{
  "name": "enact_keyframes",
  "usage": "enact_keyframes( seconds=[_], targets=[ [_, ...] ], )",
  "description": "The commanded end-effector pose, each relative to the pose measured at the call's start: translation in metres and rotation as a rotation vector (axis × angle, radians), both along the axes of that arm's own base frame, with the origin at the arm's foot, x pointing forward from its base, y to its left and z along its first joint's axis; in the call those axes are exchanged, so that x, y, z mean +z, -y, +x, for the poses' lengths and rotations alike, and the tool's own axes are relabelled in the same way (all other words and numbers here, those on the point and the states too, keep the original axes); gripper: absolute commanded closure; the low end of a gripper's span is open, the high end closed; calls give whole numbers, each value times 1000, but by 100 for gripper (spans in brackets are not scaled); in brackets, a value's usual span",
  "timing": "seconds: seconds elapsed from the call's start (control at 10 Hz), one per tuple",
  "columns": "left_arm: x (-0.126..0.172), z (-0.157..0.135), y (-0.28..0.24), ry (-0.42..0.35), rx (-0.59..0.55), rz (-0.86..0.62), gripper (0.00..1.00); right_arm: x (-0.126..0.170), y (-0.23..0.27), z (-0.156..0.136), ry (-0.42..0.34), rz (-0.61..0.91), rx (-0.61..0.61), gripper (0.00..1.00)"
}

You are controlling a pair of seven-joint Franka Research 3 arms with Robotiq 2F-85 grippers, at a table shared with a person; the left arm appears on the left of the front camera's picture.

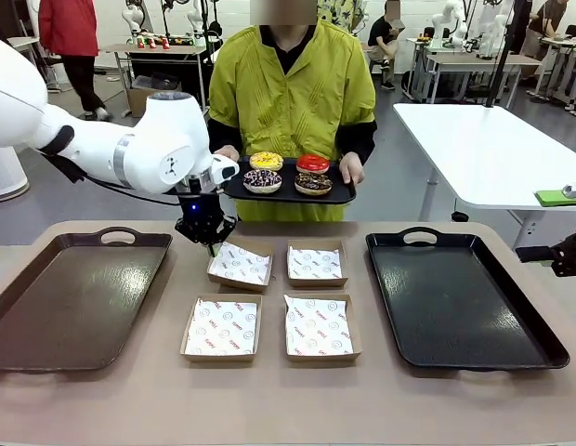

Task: Individually package the donuts and arrange them on the tray.
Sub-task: Pick up one Paper togo box.

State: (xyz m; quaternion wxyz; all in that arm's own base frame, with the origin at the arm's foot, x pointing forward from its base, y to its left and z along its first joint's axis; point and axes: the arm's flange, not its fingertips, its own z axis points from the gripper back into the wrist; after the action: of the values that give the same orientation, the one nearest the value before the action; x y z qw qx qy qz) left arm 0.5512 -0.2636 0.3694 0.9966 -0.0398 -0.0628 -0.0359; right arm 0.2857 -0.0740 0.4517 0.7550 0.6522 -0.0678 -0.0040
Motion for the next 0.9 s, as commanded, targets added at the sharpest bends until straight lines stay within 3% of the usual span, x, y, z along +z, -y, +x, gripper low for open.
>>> enact_keyframes(
  seconds=[0.0, 0.4, 0.6, 0.7, 0.8],
  targets=[
    [52, -19, -5, 9, -4, -19, 100, 0, 0, 2, 8, 17, -1, 0],
    [117, -35, -5, 45, 27, -23, 100, 0, 0, 2, 8, 17, -1, 0],
    [115, -34, -15, 10, 43, -42, 100, 0, 0, 2, 8, 17, -1, 0],
    [123, -37, -7, 60, 10, -18, 100, 0, 0, 2, 8, 17, -1, 0],
    [123, -37, -7, 60, 10, -18, 100, 0, 0, 2, 8, 17, -1, 0]
  ],
)
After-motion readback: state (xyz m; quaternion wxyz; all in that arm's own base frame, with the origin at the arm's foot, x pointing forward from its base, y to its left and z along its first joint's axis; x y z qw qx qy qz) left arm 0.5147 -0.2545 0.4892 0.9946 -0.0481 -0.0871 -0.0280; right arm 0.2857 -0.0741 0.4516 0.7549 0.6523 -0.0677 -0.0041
